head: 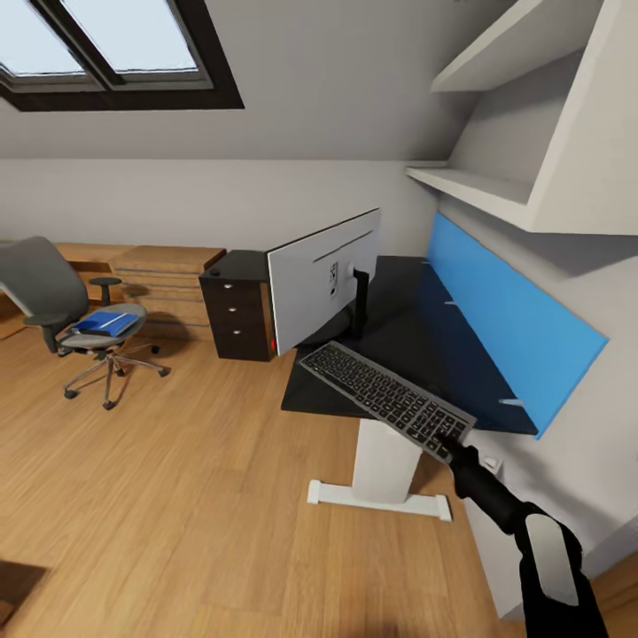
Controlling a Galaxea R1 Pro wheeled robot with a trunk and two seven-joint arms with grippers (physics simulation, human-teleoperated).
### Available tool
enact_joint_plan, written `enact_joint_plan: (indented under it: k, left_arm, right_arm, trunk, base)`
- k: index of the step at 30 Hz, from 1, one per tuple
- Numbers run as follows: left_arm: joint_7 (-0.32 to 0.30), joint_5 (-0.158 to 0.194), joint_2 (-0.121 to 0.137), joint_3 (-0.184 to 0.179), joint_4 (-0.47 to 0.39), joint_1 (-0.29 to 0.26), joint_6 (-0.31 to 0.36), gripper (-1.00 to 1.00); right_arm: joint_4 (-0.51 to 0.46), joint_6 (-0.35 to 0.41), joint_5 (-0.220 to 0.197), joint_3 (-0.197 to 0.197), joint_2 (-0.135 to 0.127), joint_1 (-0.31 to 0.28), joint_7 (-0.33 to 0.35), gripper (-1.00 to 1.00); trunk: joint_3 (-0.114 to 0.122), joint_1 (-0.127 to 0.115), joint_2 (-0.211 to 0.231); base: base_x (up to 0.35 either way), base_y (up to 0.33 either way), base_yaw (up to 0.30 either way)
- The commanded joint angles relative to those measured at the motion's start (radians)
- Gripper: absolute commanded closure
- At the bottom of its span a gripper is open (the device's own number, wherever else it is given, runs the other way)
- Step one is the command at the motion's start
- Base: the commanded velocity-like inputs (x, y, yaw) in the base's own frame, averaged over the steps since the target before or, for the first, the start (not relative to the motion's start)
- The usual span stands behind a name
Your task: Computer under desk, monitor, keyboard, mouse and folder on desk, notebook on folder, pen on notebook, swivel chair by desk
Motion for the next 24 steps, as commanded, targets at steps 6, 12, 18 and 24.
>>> enact_joint_plan:
  k: [6, 12, 18, 24]
  left_arm:
    - [0.002, 0.011, 0.000, 0.001, -0.001, 0.000, 0.002, -1.00]
    - [0.001, 0.011, 0.000, 0.004, -0.001, 0.000, 0.001, -1.00]
    - [0.000, 0.011, 0.000, 0.004, -0.001, 0.000, 0.001, -1.00]
    - [0.000, 0.011, 0.003, 0.006, -0.001, 0.000, -0.005, -1.00]
  right_arm:
    - [0.004, -0.031, 0.088, 0.019, 0.003, 0.000, 0.110, 1.00]
    - [0.002, -0.029, 0.103, 0.022, -0.021, 0.023, 0.152, 1.00]
    - [0.001, -0.033, 0.107, 0.021, -0.027, 0.030, 0.164, 1.00]
    - [0.002, -0.033, 0.107, 0.020, -0.029, 0.031, 0.179, 1.00]
  trunk:
    - [0.006, -0.008, 0.014]
    - [0.006, -0.008, 0.014]
    - [0.006, -0.008, 0.014]
    - [0.006, -0.008, 0.014]
  base:
    - [0.000, 0.000, 0.000]
    - [0.000, 0.000, 0.000]
    - [0.000, 0.000, 0.000]
    - [0.000, 0.000, 0.000]
